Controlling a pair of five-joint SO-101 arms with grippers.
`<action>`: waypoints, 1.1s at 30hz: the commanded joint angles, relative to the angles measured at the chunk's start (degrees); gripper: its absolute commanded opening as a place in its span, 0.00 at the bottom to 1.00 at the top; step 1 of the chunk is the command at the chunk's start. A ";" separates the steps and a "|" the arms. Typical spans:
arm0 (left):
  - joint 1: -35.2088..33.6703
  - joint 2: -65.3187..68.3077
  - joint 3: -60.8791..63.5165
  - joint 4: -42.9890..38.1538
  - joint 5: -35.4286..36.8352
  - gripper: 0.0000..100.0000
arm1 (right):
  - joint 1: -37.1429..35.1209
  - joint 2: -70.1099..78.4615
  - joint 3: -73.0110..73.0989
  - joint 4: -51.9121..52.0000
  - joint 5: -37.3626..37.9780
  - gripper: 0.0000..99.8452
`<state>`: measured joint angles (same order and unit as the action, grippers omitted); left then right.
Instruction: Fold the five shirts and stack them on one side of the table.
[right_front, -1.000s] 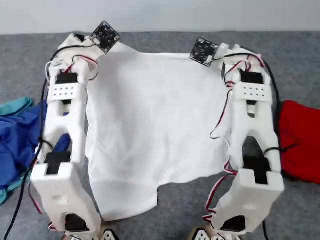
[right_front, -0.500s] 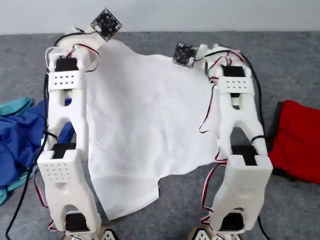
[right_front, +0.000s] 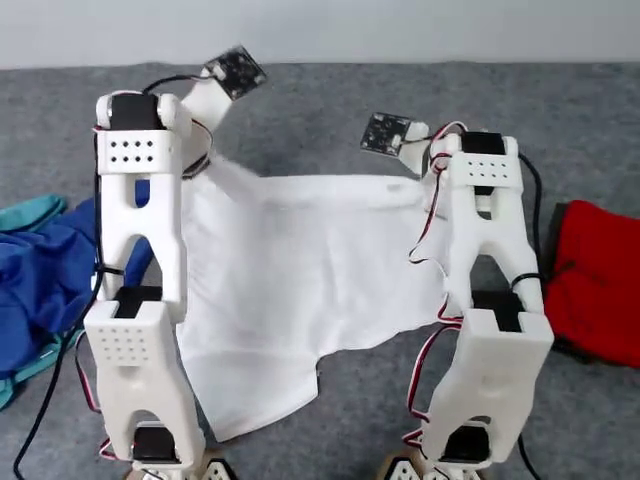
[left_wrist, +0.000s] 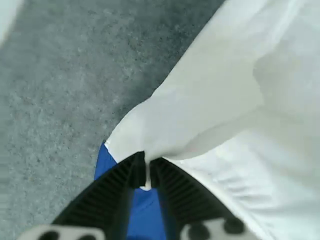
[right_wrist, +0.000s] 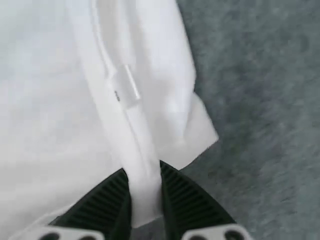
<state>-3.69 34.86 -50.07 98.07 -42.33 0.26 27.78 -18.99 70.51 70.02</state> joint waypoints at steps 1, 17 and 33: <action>0.26 -2.73 -1.45 2.55 -0.18 0.01 | 1.36 -4.62 -3.52 5.49 -0.53 0.01; 9.93 -50.64 62.46 2.46 2.81 0.02 | 8.31 -6.81 -3.52 17.98 -2.29 0.01; 11.25 -78.15 89.45 2.64 2.73 0.02 | 8.92 -6.90 -3.25 24.13 4.92 0.01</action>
<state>7.12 -40.84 39.43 98.95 -39.43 8.53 24.44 -18.99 92.57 73.54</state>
